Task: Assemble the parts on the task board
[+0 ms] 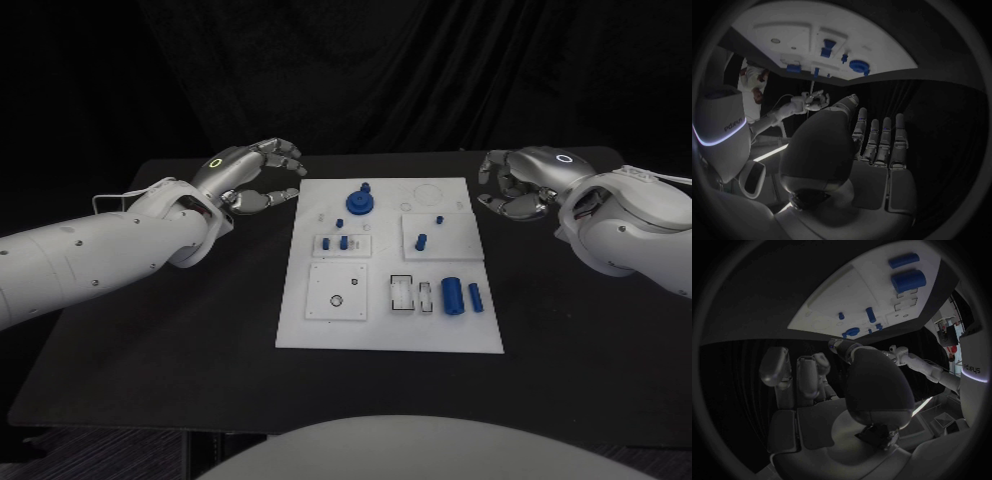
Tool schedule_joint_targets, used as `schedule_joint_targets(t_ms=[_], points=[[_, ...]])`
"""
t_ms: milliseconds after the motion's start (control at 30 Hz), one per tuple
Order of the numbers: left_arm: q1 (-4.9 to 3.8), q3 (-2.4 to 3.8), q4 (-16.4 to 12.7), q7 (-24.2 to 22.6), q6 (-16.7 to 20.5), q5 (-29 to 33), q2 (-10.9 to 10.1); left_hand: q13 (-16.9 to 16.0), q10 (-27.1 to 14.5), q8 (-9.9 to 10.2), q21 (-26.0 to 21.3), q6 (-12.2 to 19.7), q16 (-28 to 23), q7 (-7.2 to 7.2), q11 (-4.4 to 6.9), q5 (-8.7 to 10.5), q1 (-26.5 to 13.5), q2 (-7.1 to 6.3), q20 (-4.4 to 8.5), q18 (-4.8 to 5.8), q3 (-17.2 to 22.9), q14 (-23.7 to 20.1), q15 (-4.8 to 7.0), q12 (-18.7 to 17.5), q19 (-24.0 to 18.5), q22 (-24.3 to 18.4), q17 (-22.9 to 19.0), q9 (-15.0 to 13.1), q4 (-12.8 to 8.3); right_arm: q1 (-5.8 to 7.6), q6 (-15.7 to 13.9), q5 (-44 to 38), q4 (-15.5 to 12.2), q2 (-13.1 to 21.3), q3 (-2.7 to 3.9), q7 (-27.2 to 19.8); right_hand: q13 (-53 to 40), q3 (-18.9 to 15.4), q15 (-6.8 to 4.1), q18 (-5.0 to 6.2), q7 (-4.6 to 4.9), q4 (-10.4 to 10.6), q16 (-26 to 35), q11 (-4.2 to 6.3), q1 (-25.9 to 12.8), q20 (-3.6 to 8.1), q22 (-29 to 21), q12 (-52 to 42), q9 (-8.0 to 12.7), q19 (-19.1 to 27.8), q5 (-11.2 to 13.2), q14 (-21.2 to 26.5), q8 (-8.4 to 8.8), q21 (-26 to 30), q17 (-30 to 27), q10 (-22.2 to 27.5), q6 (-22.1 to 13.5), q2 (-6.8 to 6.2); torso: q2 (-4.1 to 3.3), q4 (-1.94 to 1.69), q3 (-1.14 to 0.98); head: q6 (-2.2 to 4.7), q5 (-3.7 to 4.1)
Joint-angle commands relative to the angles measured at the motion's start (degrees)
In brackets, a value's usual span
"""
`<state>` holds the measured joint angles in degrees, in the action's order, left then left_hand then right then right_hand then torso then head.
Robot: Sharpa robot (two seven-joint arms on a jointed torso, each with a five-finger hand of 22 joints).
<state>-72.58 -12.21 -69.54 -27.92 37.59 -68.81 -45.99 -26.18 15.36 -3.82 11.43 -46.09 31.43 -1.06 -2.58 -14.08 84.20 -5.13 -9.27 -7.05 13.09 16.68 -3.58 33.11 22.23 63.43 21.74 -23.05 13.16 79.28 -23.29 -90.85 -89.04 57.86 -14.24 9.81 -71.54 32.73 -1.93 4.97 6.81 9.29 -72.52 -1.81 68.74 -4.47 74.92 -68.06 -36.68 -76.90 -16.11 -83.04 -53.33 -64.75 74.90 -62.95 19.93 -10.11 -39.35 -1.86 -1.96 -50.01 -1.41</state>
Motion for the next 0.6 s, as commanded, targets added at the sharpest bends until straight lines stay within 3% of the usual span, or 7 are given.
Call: schedule_joint_targets(t_ms=[33,167,200,233,367,567,600], points=[[0.11,0.02,-1.8,-14.4,-3.8,21.6,-1.3,3.5,-3.3,-0.1,-4.4,0.5,-4.3,0.63,-0.25,-0.20,-0.1,1.22,-0.68,-0.90,-2.1,-2.4,0.57,0.7,-2.6,-3.3,-3.3,1.0,3.3,0.39,1.8,-1.9,-0.2,-0.8,0.07,0.2,9.4,-2.5,0.50,1.01,0.25,0.4,3.4,-0.62,0.5,-0.42,4.7,13.1,1.4,1.0,0.2,1.2,1.35,3.0,1.6,14.9,-0.1,-0.92,0.02,-0.25,0.19,0.01,0.56],[0.19,0.01,-4.0,-17.7,-10.5,32.5,-2.7,11.7,-7.1,0.0,-7.8,2.9,-17.3,0.75,-0.21,-0.06,-2.0,3.99,-1.88,-1.83,-8.2,-6.8,0.48,-0.6,-7.9,-10.2,-11.1,4.5,3.6,0.55,3.3,-4.3,0.3,-2.2,0.07,0.0,16.5,-6.7,0.65,1.32,0.67,0.5,5.7,-1.79,2.3,-0.57,3.6,22.7,4.3,1.3,0.1,2.0,4.07,5.8,-0.3,23.5,0.7,-1.29,0.04,-0.42,0.20,0.01,0.76],[0.29,0.01,-4.7,-18.5,-12.8,35.8,-3.0,15.7,-8.5,0.1,-7.8,3.5,-20.4,0.60,-0.74,-0.05,-1.6,5.20,-2.45,-2.67,-11.1,-7.1,0.25,-2.9,-8.8,-13.4,-12.6,6.4,3.5,0.52,3.8,-5.2,0.6,-2.7,0.07,-0.1,17.3,-7.0,0.71,1.31,0.63,0.4,5.8,-1.89,2.7,-0.53,3.6,23.6,4.7,1.1,0.1,2.0,4.49,5.7,-0.4,24.1,0.7,-1.31,0.06,-0.80,0.46,0.01,1.23],[0.44,0.01,-5.3,-19.1,-15.0,38.6,-3.3,18.2,-9.0,0.2,-7.9,3.8,-22.5,0.59,-0.69,-0.15,-0.8,6.46,-2.85,-3.17,-13.5,-7.3,0.19,-3.4,-9.1,-16.0,-13.6,7.9,3.4,0.43,4.3,-6.1,0.9,-3.1,0.07,-0.2,19.3,-7.4,0.81,1.25,0.77,-0.2,6.2,-2.24,4.1,-0.57,3.7,25.9,5.7,0.8,0.0,2.1,5.62,5.8,-0.9,25.6,0.8,-1.18,0.06,-0.83,0.47,0.01,1.36],[1.69,0.01,-7.7,-21.1,-20.9,45.5,-4.5,22.7,-10.2,0.2,-7.8,4.4,-25.8,0.76,-0.83,-0.16,0.5,9.87,-3.82,-3.27,-19.1,-7.4,-0.33,-4.2,-9.3,-21.8,-14.5,11.0,3.5,-0.17,5.9,-8.1,1.7,-4.5,0.07,-1.1,25.6,-8.8,1.22,0.97,1.13,-0.6,7.2,-2.94,6.4,-1.01,4.4,31.5,8.8,0.0,0.0,2.6,9.66,5.1,-2.3,26.2,2.1,-0.92,0.16,-1.25,0.87,0.01,2.10],[2.87,0.01,-10.5,-21.9,-24.5,48.7,-5.7,23.3,-10.8,0.2,-7.2,4.4,-26.5,0.68,-1.35,-0.27,2.2,11.55,-4.33,-3.21,-20.7,-7.1,-0.87,-4.0,-7.5,-22.7,-14.4,12.0,3.3,-0.99,7.4,-9.3,2.7,-5.5,0.07,-2.3,31.7,-10.4,1.54,0.74,1.02,-1.1,6.1,-3.55,8.6,-1.22,5.7,36.5,13.2,-0.7,-0.1,2.6,15.71,4.0,-2.7,27.2,3.4,-0.42,0.21,-2.28,2.09,0.01,3.51],[2.99,0.01,-11.0,-21.9,-24.7,48.9,-5.9,23.3,-11.0,0.2,-7.3,4.5,-26.6,0.62,-1.50,-0.28,2.7,11.78,-4.49,-3.16,-21.0,-7.2,-1.13,-4.1,-7.5,-22.9,-14.4,12.2,3.3,-1.07,7.7,-9.4,2.9,-5.6,0.07,-2.4,34.3,-11.2,1.78,0.70,0.45,-1.0,5.7,-3.83,8.8,-1.37,6.1,38.6,15.2,-0.9,-0.1,2.5,18.56,3.9,-2.8,27.6,5.1,-0.17,0.21,-2.48,2.35,0.01,3.88]])
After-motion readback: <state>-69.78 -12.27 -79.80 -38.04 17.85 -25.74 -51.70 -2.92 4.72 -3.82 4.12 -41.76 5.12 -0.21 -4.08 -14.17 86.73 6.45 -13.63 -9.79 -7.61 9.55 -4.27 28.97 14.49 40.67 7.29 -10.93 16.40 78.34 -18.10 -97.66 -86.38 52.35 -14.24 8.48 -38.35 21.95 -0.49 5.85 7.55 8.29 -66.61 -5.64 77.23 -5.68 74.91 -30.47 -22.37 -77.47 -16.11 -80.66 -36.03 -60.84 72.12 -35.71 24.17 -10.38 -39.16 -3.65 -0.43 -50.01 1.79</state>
